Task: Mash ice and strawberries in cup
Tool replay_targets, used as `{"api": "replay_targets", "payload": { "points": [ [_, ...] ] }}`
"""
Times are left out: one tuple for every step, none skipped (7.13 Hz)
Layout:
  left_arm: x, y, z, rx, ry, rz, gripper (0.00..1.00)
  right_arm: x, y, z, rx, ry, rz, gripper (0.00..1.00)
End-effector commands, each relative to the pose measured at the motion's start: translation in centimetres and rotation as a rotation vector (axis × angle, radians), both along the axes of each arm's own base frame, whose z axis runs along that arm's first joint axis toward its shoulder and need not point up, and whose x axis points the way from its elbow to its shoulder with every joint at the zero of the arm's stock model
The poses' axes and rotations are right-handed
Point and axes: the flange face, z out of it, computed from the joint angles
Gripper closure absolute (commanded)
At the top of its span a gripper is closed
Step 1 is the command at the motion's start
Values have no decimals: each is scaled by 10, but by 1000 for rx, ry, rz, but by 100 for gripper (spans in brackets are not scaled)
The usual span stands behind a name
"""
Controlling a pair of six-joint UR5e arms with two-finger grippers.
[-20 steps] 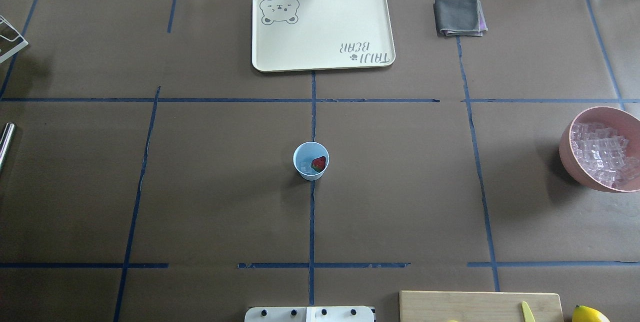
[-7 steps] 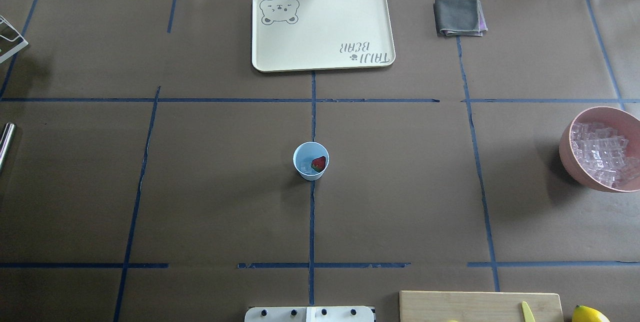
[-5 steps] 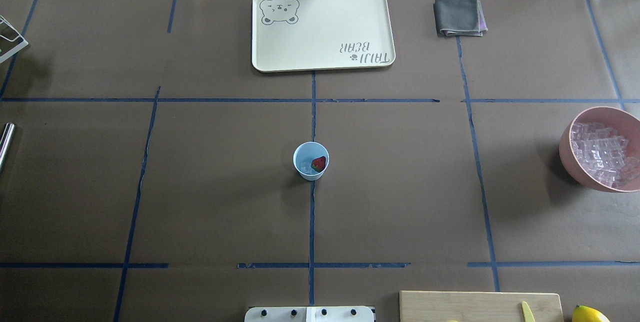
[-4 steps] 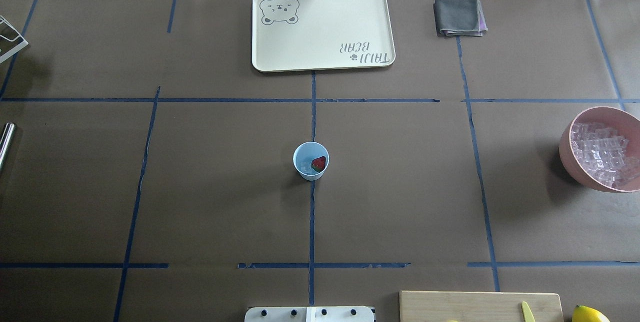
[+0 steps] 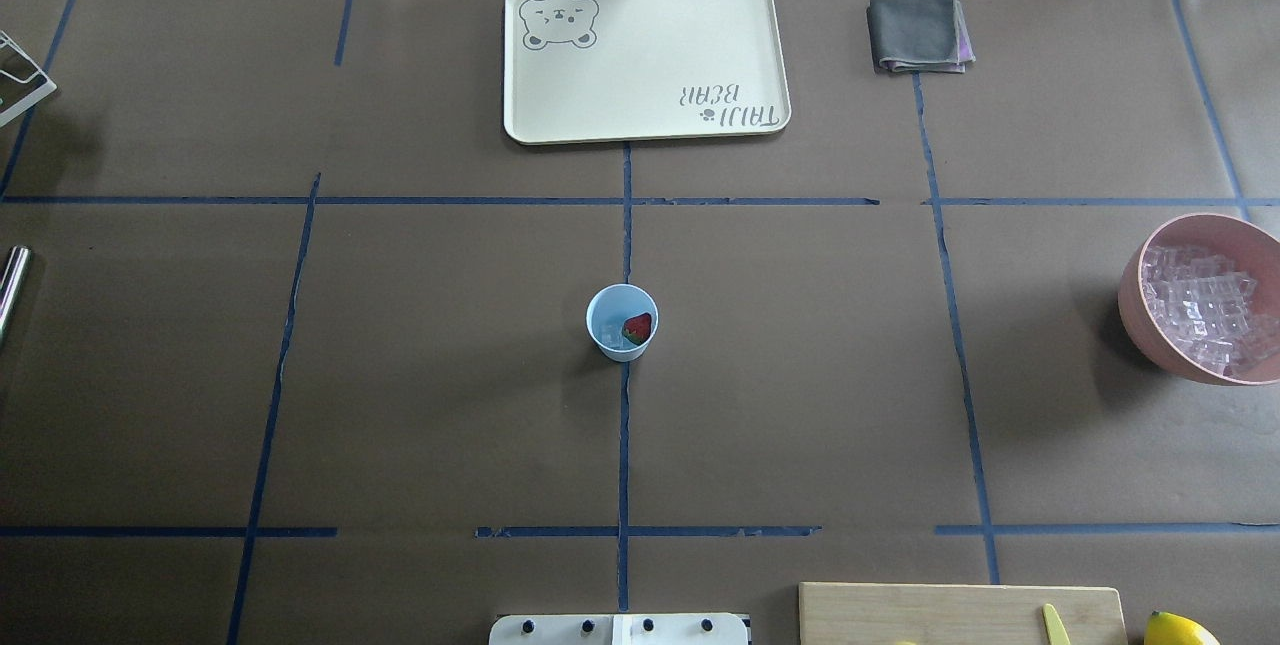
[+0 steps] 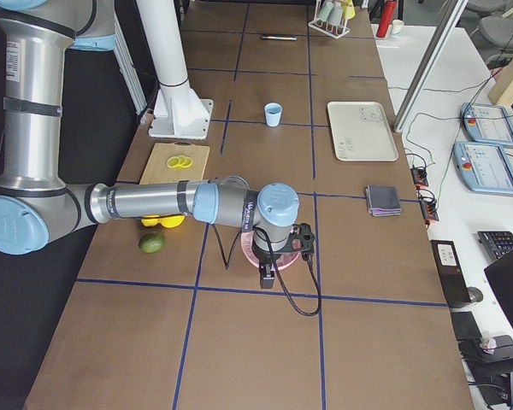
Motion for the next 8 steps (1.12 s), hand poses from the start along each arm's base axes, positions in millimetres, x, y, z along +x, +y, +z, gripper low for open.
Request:
{"api": "replay_targets", "payload": {
  "points": [
    [0, 0, 2, -3, -1, 0, 0, 0, 0, 0, -2, -5, 1, 0],
    [0, -1, 1, 0, -2, 3, 0, 0, -1, -1, 1, -5, 1, 0],
    [0, -2, 0, 2, -2, 3, 0, 0, -1, -1, 3, -4, 0, 0],
    [1, -10, -8, 21, -3, 4, 0, 0, -1, -1, 7, -4, -1, 0],
    [1, -12, -8, 21, -4, 4, 0, 0, -1, -2, 9, -4, -2, 0],
    [1, -12, -9, 23, -3, 5, 0, 0, -2, -4, 12, -4, -2, 0],
    [1, -13, -10, 26, -3, 5, 0, 0, -2, -4, 11, -4, -1, 0],
    [1, -15, -12, 28, -3, 4, 0, 0, -2, -4, 11, -4, -1, 0]
  ]
}}
